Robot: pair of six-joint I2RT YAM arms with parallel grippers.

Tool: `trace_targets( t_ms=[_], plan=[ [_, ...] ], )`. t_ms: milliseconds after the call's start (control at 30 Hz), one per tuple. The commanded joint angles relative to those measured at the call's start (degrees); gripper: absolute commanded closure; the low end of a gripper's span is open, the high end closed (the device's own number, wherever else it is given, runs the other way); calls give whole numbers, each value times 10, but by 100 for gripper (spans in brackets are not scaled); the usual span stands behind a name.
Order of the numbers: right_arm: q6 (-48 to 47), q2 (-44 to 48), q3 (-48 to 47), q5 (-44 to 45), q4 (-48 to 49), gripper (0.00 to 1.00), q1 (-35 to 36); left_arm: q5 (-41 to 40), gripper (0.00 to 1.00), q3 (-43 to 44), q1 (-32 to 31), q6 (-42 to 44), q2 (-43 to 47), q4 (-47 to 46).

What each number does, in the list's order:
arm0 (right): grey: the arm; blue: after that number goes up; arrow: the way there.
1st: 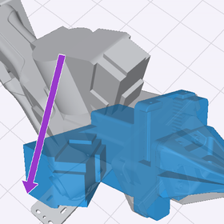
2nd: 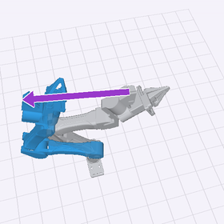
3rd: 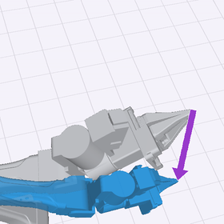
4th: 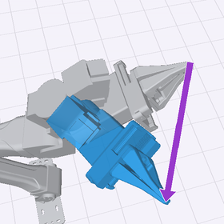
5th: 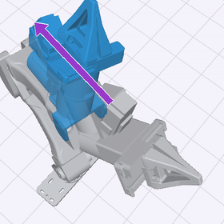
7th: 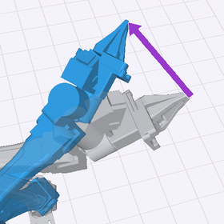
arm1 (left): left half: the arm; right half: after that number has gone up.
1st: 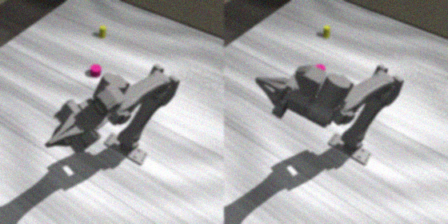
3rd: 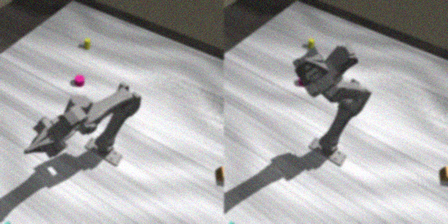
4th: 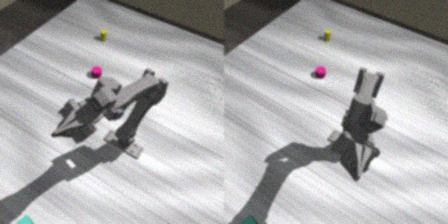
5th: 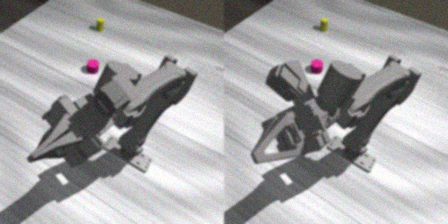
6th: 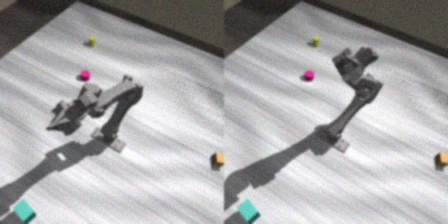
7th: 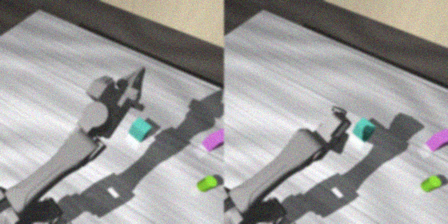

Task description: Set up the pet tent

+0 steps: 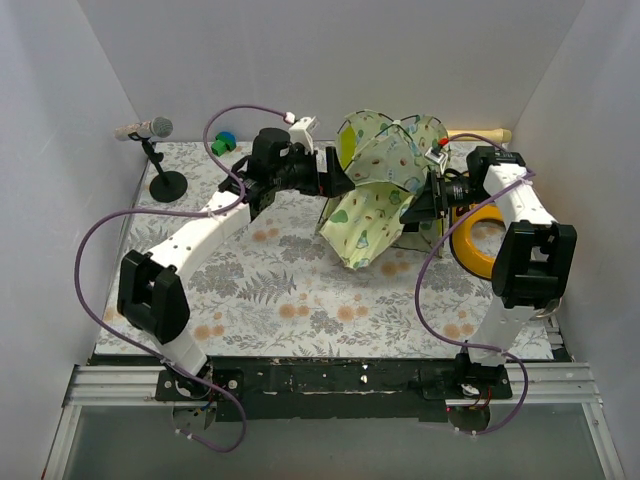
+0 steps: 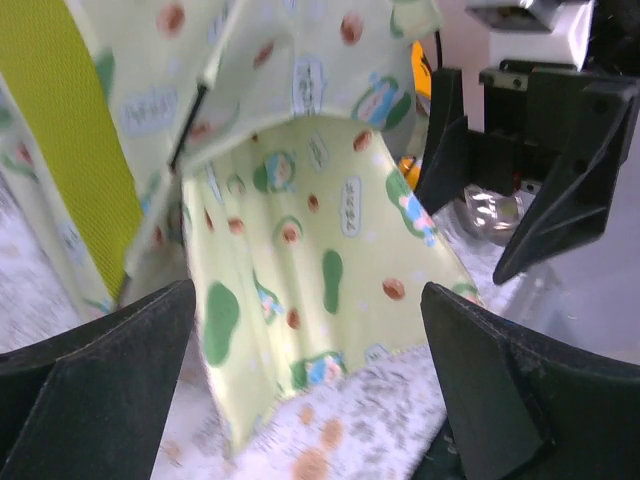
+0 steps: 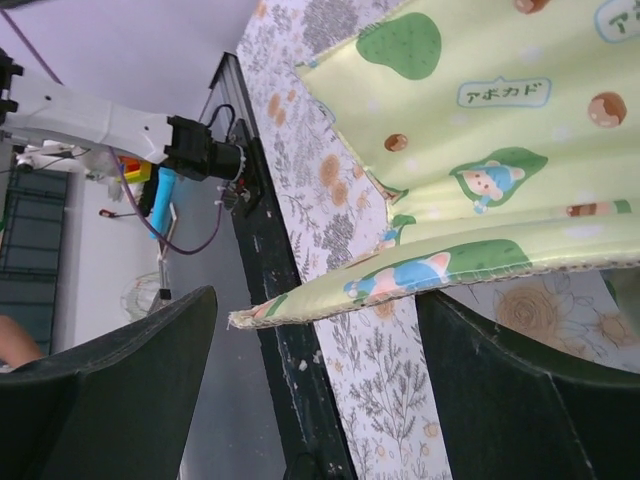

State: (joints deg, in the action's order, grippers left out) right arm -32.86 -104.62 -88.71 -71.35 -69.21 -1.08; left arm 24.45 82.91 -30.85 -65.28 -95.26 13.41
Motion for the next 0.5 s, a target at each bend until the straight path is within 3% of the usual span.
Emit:
trace_targets(
  t_ms=[0,100,300,367,467],
  plan=[
    [44,39,8,72,20,12,-2,-35,5,78,2,195,-47,30],
    [70,66,43,124,37,10,-3,-35,6,139,1,249,-109,24],
    [104,93,40,180,62,9,-1,-57,9,279,-7,263,-244,31],
    [101,95,26,217,53,7,-1,-74,22,309,-11,261,-274,41],
    [109,100,-4,257,28,6,-1,-105,64,340,-11,227,-298,71]
  ],
)
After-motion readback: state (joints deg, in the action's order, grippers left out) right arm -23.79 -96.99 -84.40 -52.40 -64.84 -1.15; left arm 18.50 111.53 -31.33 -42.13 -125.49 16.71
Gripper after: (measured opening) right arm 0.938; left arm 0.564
